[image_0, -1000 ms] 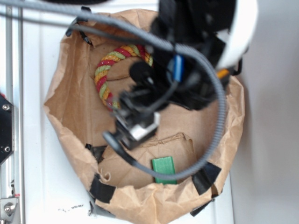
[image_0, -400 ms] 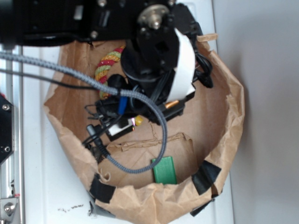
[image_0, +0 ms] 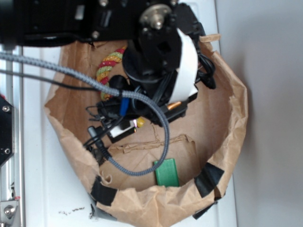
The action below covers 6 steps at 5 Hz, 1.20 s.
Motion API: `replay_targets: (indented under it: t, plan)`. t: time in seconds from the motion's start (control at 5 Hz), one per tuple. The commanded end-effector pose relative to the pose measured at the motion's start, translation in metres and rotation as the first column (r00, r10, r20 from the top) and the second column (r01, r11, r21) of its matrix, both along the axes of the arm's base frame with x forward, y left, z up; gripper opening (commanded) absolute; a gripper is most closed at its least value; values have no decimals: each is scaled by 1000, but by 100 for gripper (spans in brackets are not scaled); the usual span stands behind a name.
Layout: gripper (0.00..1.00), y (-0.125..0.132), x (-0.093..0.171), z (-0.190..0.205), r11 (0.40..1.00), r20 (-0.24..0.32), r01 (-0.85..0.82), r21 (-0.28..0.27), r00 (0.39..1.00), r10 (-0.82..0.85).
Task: Grab the green block.
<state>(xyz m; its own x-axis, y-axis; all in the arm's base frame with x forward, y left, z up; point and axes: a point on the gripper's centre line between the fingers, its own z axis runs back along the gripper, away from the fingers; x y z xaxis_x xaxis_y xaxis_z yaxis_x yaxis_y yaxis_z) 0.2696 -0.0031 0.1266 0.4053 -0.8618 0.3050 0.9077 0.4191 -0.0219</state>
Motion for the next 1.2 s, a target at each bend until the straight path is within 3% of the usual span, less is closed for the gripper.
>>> replay_targets:
  t: [0.0, 0.2, 0.4, 1.0]
  plan:
    - [100, 4, 10, -39, 998, 106, 17, 60, 994, -23]
    - [100, 0, 12, -63, 994, 147, 43, 102, 987, -58]
    - [100, -19, 7, -82, 983, 127, 103, 149, 984, -122]
    - [100, -78, 2, -81, 976, 101, 117, 185, 985, -138]
